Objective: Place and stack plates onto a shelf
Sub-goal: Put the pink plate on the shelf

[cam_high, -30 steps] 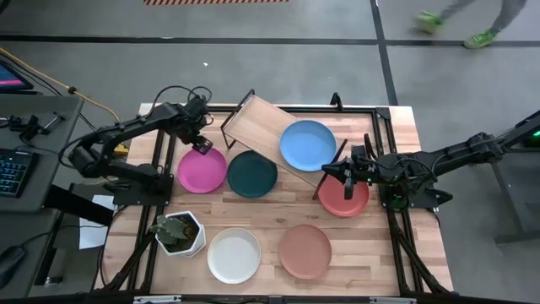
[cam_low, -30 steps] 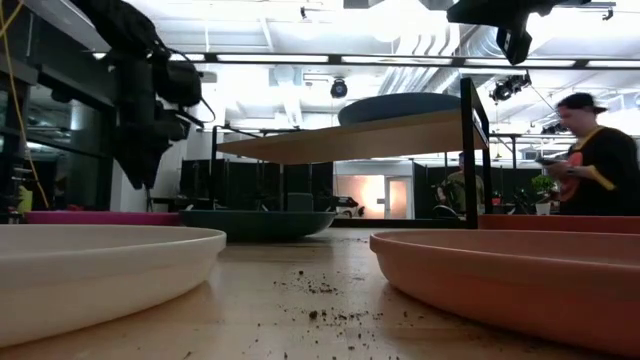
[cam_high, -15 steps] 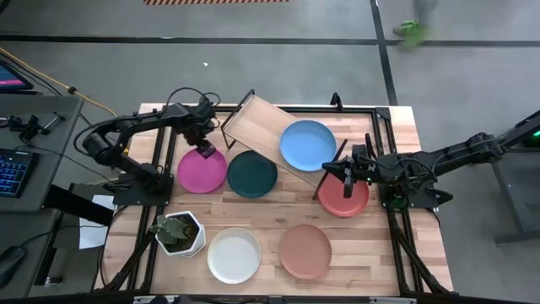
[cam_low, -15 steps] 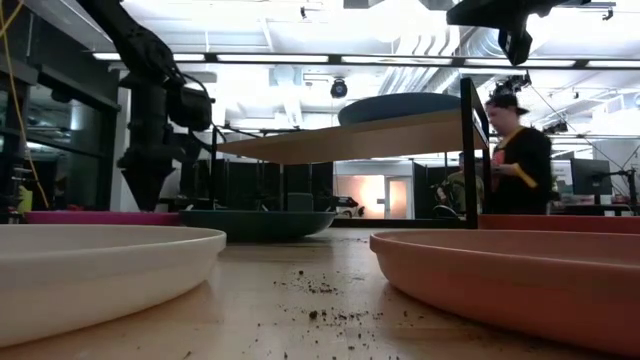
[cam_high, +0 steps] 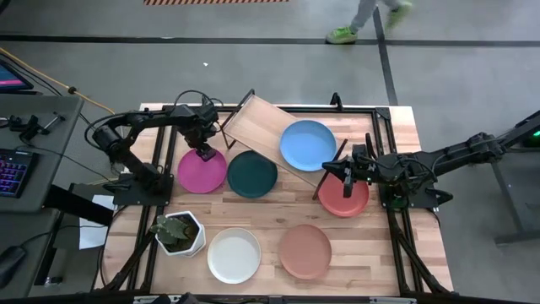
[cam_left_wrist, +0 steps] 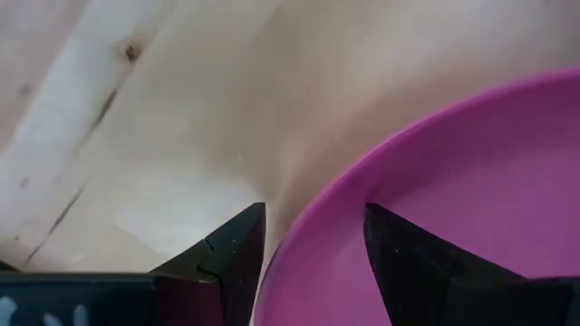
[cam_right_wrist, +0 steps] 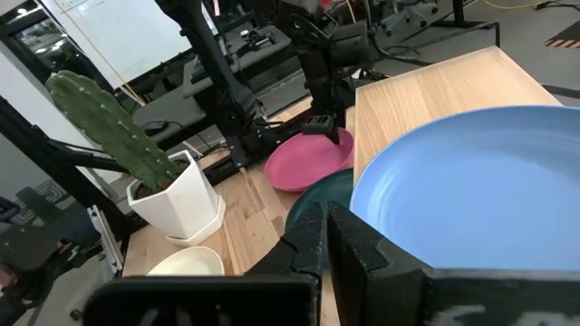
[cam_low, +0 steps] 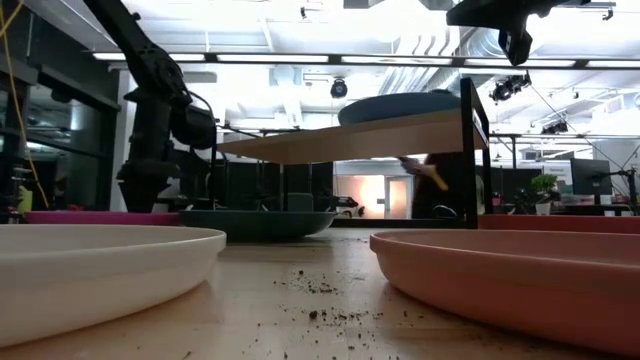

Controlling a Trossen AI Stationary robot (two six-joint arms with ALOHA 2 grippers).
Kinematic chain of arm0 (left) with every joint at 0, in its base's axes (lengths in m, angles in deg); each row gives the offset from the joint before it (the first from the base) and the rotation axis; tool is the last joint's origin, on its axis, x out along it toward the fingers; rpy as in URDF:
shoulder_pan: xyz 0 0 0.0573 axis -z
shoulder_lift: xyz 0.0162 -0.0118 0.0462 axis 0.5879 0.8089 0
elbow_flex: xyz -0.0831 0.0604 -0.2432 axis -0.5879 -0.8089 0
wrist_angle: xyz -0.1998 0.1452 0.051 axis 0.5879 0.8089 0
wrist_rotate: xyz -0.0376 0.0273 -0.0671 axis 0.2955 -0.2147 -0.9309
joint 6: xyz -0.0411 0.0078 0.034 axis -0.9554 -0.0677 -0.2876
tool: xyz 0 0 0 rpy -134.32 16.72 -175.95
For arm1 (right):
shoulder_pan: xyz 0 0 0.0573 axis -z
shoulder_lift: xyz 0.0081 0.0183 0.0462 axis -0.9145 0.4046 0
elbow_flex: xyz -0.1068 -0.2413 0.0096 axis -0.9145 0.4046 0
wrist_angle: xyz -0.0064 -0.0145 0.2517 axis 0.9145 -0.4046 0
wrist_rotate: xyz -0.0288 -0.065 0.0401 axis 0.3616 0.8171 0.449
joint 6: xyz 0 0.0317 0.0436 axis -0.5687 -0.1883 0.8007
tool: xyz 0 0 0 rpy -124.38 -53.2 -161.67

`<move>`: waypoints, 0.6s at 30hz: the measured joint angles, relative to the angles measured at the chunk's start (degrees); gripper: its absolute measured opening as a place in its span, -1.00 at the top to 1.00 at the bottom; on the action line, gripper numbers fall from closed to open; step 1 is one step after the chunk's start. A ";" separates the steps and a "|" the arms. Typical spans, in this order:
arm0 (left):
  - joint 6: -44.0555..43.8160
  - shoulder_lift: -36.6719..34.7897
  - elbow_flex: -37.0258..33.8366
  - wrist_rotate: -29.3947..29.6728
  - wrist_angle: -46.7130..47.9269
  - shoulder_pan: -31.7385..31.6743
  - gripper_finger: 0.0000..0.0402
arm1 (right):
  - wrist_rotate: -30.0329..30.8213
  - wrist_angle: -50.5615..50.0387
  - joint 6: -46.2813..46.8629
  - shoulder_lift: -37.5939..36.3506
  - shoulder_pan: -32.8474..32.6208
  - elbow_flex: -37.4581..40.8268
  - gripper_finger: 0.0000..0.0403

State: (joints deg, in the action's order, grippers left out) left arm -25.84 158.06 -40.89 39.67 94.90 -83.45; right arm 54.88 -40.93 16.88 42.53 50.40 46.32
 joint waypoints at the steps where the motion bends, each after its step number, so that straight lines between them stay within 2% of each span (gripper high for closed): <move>1: 0.00 0.28 0.00 0.10 0.19 0.05 0.13 | 0.00 0.00 0.00 0.00 0.00 0.00 1.00; 6: 0.02 0.52 0.04 0.10 0.56 0.27 0.35 | 0.09 0.00 0.00 0.00 0.00 0.00 1.00; 12: 0.14 -1.32 0.04 -0.88 4.06 0.27 0.91 | 0.11 0.00 0.00 0.00 0.00 0.00 1.00; 18: -0.02 -6.55 0.04 -0.47 9.12 0.16 0.96 | 0.11 0.00 0.00 0.00 0.00 0.00 1.00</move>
State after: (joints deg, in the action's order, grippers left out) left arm -25.86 151.51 -40.85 39.21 104.02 -83.30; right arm 54.99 -40.93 16.88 42.53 50.40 46.32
